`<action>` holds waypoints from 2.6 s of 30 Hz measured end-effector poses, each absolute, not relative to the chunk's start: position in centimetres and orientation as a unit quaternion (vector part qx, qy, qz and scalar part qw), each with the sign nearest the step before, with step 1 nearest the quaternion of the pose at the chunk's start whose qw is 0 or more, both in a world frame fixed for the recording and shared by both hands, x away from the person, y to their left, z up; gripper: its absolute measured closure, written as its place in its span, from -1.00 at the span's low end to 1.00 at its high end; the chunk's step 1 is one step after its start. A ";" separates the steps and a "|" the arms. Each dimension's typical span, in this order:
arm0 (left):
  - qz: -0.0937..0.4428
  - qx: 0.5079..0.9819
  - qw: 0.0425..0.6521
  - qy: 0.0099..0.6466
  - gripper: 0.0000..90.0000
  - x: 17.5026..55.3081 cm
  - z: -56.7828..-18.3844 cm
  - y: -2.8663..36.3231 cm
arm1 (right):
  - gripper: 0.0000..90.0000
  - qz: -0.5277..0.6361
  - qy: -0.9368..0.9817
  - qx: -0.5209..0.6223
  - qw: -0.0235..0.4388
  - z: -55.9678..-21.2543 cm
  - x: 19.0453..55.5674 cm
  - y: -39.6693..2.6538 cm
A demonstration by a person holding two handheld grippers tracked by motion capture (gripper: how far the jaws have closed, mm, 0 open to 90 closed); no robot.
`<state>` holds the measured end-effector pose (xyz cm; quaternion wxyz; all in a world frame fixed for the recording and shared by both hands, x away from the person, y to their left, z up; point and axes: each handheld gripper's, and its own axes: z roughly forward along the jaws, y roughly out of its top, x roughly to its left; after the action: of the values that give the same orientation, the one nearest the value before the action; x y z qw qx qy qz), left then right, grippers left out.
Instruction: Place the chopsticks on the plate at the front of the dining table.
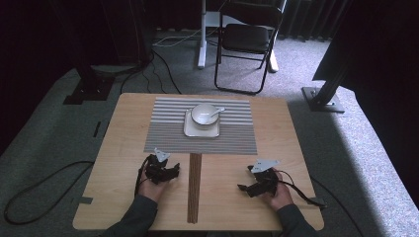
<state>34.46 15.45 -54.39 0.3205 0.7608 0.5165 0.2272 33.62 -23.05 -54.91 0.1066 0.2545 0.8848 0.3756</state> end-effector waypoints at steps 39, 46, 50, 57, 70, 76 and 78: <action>0.215 0.764 0.329 0.512 -0.06 32.8 -52.7 15.1 | -0.74 0.375 0.885 0.255 0.107 -54.9 33.6 -23.1; 0.210 0.765 0.325 0.515 -0.06 32.6 -52.6 14.9 | -0.74 0.376 0.885 0.255 0.107 -54.9 33.6 -23.1; 0.207 0.765 0.327 0.515 -0.06 32.5 -52.6 14.8 | -0.74 0.375 0.885 0.255 0.107 -54.9 33.6 -23.1; 0.200 0.766 0.327 0.516 -0.07 32.3 -52.5 14.6 | -0.74 0.375 0.885 0.255 0.107 -54.9 33.6 -23.1; 0.192 0.772 0.332 0.507 -0.07 31.8 -52.4 13.9 | -0.74 0.376 0.885 0.255 0.107 -54.9 33.6 -23.1; 0.188 0.775 0.333 0.504 -0.07 31.7 -52.4 13.6 | -0.74 0.375 0.885 0.255 0.107 -54.9 33.6 -23.1; 0.184 0.775 0.335 0.503 -0.07 31.6 -52.5 13.5 | -0.74 0.376 0.885 0.255 0.107 -54.9 33.6 -23.1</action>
<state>31.63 13.55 -52.45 0.3348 0.7752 0.5032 0.1837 33.62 -23.05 -54.91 0.1067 0.2547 0.8847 0.3755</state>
